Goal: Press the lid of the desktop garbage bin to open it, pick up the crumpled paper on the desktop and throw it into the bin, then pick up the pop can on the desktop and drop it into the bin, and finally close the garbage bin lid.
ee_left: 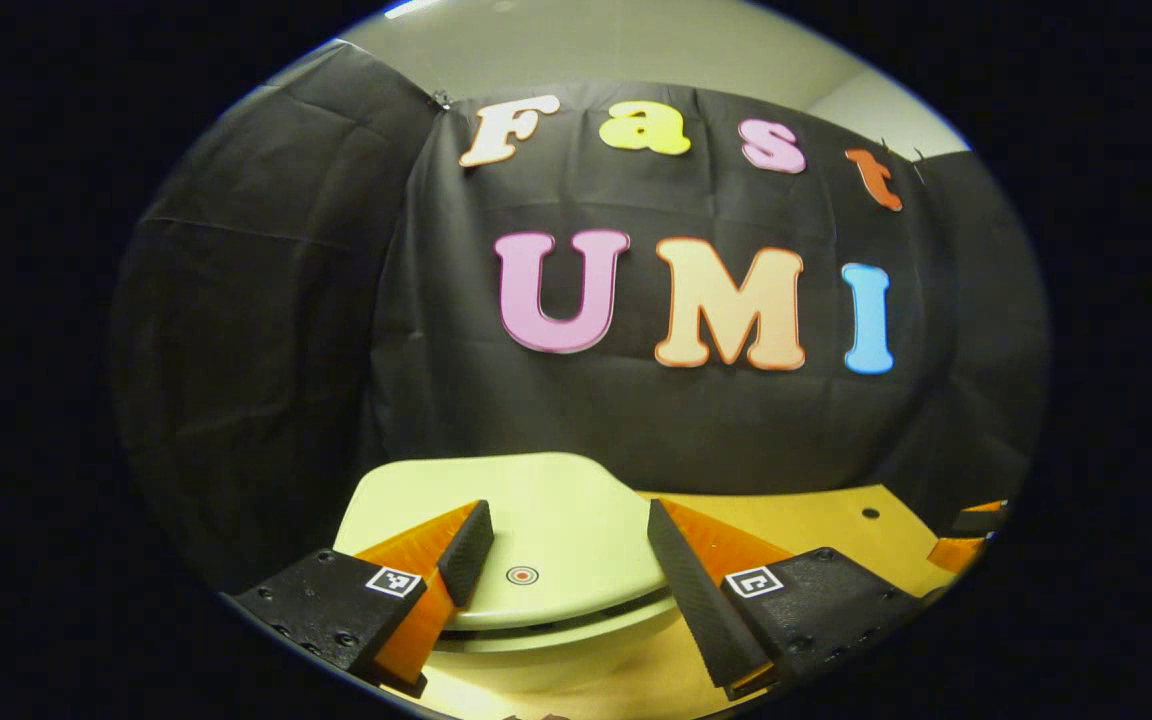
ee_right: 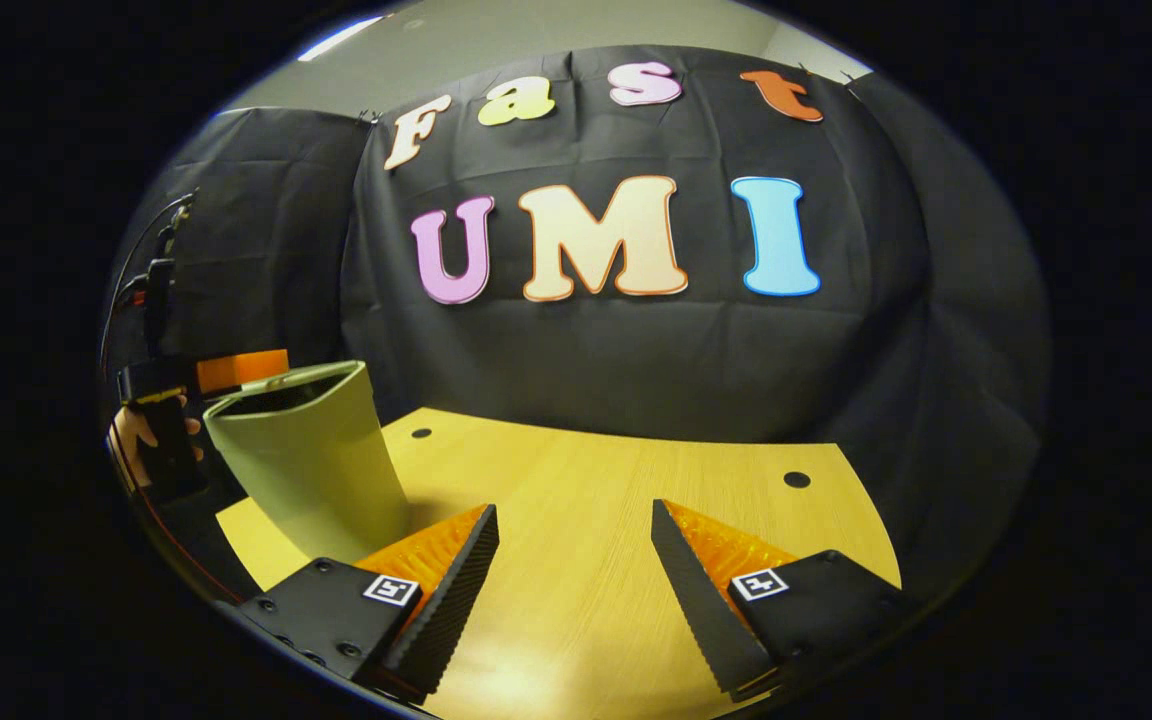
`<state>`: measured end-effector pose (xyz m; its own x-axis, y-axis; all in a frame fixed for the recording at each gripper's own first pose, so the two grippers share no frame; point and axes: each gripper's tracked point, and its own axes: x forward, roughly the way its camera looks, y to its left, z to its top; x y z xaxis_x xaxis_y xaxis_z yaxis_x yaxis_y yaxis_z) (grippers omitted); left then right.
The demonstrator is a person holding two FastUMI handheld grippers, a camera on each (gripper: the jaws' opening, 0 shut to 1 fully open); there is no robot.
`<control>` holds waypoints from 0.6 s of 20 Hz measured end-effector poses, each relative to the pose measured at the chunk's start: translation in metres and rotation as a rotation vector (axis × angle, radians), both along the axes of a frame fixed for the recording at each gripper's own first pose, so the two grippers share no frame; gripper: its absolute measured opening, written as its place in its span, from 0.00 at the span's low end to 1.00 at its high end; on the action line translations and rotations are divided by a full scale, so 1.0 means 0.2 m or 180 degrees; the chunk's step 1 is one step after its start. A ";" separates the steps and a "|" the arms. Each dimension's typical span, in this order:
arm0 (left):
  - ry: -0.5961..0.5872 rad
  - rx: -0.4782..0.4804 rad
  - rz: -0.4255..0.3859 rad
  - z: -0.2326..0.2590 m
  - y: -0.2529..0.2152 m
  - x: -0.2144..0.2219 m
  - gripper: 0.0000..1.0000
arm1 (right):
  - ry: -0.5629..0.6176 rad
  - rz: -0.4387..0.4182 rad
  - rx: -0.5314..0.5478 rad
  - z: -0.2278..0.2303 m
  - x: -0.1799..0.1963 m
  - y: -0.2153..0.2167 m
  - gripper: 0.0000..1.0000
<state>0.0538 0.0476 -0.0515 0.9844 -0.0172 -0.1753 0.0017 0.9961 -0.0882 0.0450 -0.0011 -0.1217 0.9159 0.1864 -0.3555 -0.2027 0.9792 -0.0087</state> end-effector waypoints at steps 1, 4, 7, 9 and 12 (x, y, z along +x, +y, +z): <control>0.0062 0.0081 -0.0028 -0.03 -0.01 0.01 0.94 | -0.0029 -0.0001 0.0021 0.03 0.01 0.00 0.97; 0.0390 0.0095 -0.0056 -0.19 0.00 -0.03 0.94 | -0.0092 -0.0029 -0.0024 0.05 0.00 0.00 0.97; 0.0398 0.0167 -0.0058 -0.19 0.00 -0.04 0.94 | -0.0041 -0.0018 -0.0063 0.02 -0.01 0.01 0.97; 0.0348 0.0250 -0.0044 -0.18 0.00 -0.04 1.00 | -0.0017 -0.0001 -0.0124 0.00 -0.02 0.01 0.97; 0.0302 0.0246 0.0045 -0.19 0.00 -0.04 0.96 | 0.0036 0.0031 -0.0153 -0.03 -0.03 0.03 0.97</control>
<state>0.0449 0.0482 -0.0890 0.9633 0.0137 -0.2681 -0.0170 0.9998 -0.0102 0.0382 0.0056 -0.1268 0.9100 0.1778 -0.3746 -0.2126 0.9757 -0.0534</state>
